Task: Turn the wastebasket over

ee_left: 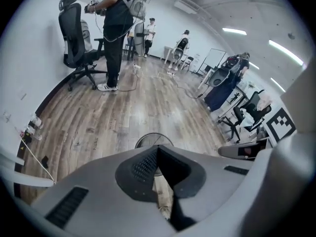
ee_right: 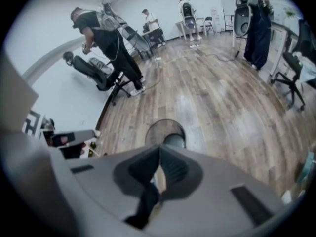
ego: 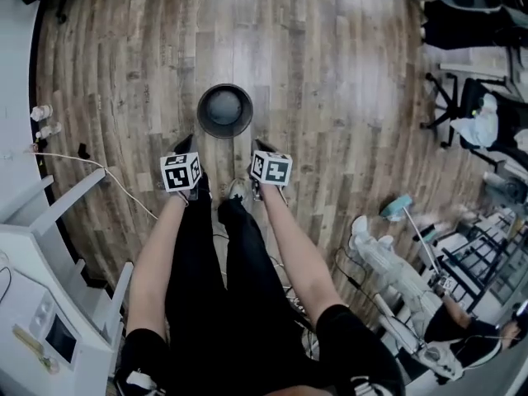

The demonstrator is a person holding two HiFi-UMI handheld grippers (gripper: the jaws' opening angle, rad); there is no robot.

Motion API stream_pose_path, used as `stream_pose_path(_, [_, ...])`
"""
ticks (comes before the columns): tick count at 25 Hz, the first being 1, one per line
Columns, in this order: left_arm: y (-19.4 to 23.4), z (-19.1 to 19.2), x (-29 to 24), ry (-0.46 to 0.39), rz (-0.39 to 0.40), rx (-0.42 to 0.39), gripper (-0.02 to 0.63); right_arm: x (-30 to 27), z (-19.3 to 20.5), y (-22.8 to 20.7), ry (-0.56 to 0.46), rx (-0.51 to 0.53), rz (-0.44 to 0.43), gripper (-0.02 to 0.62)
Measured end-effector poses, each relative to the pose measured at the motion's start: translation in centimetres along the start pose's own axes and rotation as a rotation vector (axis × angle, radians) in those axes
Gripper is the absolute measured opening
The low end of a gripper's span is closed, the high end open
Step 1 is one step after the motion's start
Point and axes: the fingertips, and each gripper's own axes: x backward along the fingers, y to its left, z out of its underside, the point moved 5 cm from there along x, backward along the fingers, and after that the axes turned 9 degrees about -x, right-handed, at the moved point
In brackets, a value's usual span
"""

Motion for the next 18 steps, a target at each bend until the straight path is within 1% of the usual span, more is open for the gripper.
stream_pose_path(6, [-4.5,-5.9,10.4,-0.165,0.052,-0.032,0.034,10.4,-2.4,4.3,-0.141,0.004,-0.072,0.034])
stream_pose_path(13, [-11.2,-10.5,23.0,-0.35,0.114,-0.081,0.034,22.3,-3.4,8.2,-0.296,0.037,-0.166,0.034])
stream_pose_path(16, [-14.0,-11.6,27.5,-0.42,0.138,-0.126,0.034,26.6,-3.1,9.8,-0.352,0.067,-0.199,0.034])
stream_pose_path(18, [-15.8,-12.4,30.5,-0.476,0.146,-0.173,0.034,29.5,-2.9,10.7,-0.391,0.085,-0.214,0.034])
